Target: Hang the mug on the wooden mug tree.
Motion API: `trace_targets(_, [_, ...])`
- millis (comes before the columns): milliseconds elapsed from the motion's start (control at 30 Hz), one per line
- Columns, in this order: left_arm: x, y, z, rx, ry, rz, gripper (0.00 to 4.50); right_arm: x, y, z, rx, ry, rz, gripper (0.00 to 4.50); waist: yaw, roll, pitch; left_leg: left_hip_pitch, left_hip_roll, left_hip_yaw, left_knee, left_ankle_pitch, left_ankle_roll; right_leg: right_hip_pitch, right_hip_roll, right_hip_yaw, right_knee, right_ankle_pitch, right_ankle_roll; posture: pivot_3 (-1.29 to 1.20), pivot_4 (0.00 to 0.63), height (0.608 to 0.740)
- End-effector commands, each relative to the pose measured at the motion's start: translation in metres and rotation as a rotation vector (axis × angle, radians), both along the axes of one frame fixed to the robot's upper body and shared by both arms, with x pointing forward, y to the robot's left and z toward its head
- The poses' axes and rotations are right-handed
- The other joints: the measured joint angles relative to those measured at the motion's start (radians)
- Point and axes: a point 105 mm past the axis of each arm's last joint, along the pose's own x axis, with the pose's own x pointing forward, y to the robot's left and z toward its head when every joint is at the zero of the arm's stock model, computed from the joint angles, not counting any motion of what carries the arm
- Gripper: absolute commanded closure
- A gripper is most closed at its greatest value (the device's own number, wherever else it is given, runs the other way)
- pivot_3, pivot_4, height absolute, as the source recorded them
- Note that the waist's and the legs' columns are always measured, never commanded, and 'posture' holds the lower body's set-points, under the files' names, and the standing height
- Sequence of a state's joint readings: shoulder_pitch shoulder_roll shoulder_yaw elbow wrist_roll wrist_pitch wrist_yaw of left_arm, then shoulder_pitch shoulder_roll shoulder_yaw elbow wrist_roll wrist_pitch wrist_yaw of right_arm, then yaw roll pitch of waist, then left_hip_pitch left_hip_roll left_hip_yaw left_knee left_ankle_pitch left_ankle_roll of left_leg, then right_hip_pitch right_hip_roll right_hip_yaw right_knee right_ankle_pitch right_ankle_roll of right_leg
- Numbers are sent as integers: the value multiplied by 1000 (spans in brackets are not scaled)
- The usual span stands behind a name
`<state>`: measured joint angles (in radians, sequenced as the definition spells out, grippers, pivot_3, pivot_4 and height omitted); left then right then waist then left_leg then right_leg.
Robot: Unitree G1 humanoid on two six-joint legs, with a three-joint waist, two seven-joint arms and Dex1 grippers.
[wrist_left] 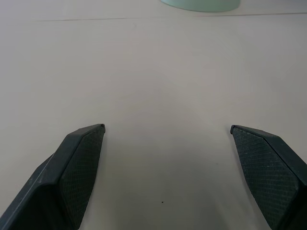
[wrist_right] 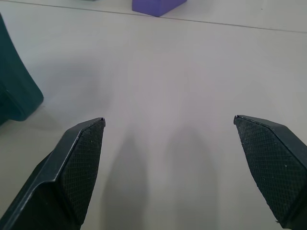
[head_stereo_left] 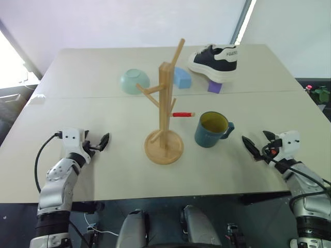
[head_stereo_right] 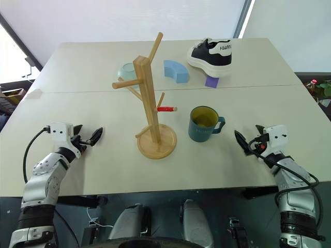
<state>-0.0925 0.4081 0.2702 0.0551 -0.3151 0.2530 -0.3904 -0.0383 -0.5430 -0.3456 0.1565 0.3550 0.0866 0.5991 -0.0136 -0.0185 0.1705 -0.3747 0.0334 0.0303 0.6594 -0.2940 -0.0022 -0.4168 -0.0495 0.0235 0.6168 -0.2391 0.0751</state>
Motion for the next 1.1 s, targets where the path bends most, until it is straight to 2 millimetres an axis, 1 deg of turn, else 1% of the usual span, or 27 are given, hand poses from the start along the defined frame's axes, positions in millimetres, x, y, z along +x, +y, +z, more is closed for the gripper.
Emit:
trace_targets(33, [0, 5, 10, 17, -38, 16, 0, 2, 4, 16, -23, -54, 10, 44, 0, 0, 0, 0, 0, 0, 0, 0, 0, 0, 0, 0, 0, 0, 0, 0, 150, 740])
trace_targets(233, [3, 5, 14, 6, -46, 15, 0, 1, 8, 19, -31, -60, 11, 44, 1, 0, 0, 0, 0, 0, 0, 0, 0, 0, 0, 0, 0, 0, 0, 0, 150, 740])
trace_targets(333, [3, -1, 16, 6, -54, -24, 0, -2, 8, 21, -33, -63, 6, 44, 1, 0, 0, 0, 0, 0, 0, 0, 0, 0, 0, 0, 0, 0, 0, 0, 150, 740])
trace_targets(400, [0, -9, 18, -6, -62, -76, 0, -4, 9, 20, -35, -61, 3, 44, 1, 0, 0, 0, 0, 0, 0, 0, 0, 0, 0, 0, 0, 0, 0, 0, 150, 740])
trace_targets(467, [-4, -14, 15, 2, -51, -110, 0, -7, 11, 19, -36, -59, 7, 44, 1, 0, 0, -1, 0, 0, 0, 0, 0, 0, 0, 0, 0, 0, 0, 0, 150, 740])
trace_targets(567, [-13, -28, 12, 6, -54, -202, 0, -9, 12, 21, -48, -81, -2, 44, 1, 0, 0, -1, 0, 0, 0, 0, 0, 0, 0, 0, 0, 0, 0, 0, 150, 740])
trace_targets(700, [-28, -53, 12, 15, -99, -370, 0, -16, 15, 22, -53, -100, 8, 44, 1, 0, 0, -1, 0, 1, 0, 0, 0, -1, -2, 0, 0, 0, 0, 0, 150, 740])
trace_targets(767, [-40, -68, 9, 30, -89, -487, 0, -23, 22, 22, -30, -90, 55, 44, 1, 0, 0, -1, 0, 0, 0, 0, 0, -2, -3, 0, 0, 0, 0, 0, 150, 740])
trace_targets(867, [-59, -89, 12, -2, -104, -649, 0, -31, 37, 19, -38, -77, 128, 44, 1, 0, 0, -2, 0, 1, -2, 0, 0, -3, -4, 1, -1, 0, -1, 0, 150, 740])
trace_targets(967, [-72, -101, 14, -6, -105, -760, 0, -30, 45, 18, -41, -82, 145, 44, 1, 0, 0, -2, 0, 1, -2, 0, 0, -4, -6, 1, -1, 0, -1, 0, 150, 740])
trace_targets(1100, [-80, -110, 14, -14, -82, -841, 0, -24, 50, 19, -33, -97, 141, 44, 0, 1, 0, -2, 0, 1, -2, 0, 0, -4, -6, 0, -1, 0, -1, 0, 150, 740])
